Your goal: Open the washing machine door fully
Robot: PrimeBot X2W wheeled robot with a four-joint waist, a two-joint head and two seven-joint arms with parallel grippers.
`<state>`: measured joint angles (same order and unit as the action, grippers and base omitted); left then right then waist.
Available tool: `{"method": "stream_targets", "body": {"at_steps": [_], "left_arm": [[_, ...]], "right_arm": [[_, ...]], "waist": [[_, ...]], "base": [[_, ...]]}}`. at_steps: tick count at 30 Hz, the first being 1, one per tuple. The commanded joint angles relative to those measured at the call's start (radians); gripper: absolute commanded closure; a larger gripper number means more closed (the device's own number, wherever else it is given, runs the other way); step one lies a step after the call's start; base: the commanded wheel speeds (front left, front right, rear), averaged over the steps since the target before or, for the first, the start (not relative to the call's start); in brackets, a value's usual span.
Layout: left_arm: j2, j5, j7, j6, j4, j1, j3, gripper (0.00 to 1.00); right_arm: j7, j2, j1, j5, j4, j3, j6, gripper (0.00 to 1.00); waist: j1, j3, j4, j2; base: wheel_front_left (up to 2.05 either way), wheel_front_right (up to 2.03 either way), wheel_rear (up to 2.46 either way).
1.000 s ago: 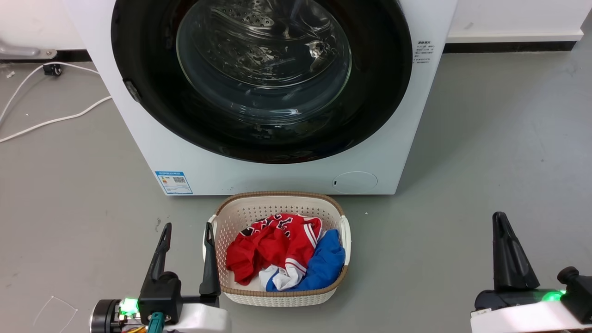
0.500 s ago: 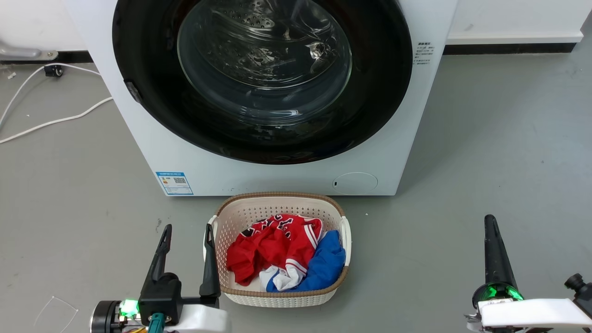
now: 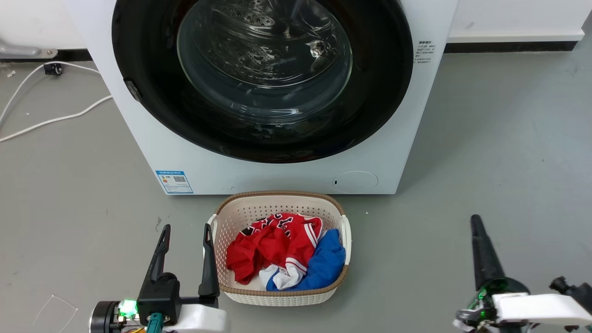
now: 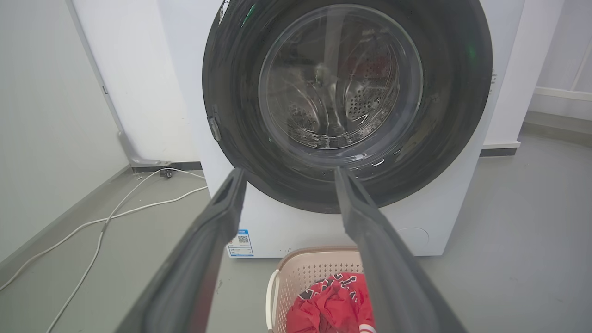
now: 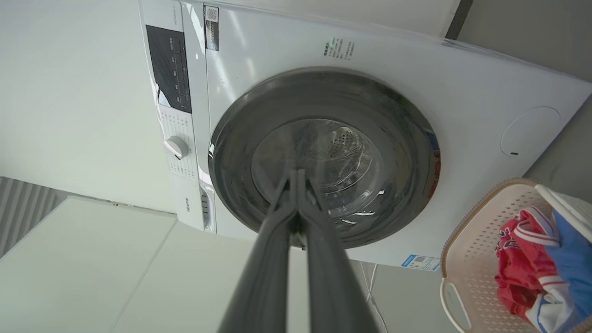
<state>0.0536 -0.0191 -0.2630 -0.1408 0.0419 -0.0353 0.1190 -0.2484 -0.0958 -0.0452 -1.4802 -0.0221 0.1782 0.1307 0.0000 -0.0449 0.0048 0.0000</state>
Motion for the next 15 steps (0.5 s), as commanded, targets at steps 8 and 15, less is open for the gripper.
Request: {"method": "stream_targets", "body": {"at_steps": [8, 15], "left_arm": [[-0.002, 0.003, -0.003, 0.003, 0.001, 0.004, -0.007, 0.0], [-0.002, 0.002, -0.003, 0.004, 0.002, 0.003, -0.01, 0.0]], "right_arm": [[0.076, -0.025, -0.012, -0.152, -0.063, -0.068, 0.0, 1.0], [0.135, 0.003, -0.026, -0.198, -0.085, -0.13, 0.0, 1.0]], "waist": [[0.0, -0.008, 0.001, 0.0], [0.0, -0.007, -0.002, 0.0]], "base": [[0.0, 0.0, 0.0], [0.0, 0.0, 0.0]]}}
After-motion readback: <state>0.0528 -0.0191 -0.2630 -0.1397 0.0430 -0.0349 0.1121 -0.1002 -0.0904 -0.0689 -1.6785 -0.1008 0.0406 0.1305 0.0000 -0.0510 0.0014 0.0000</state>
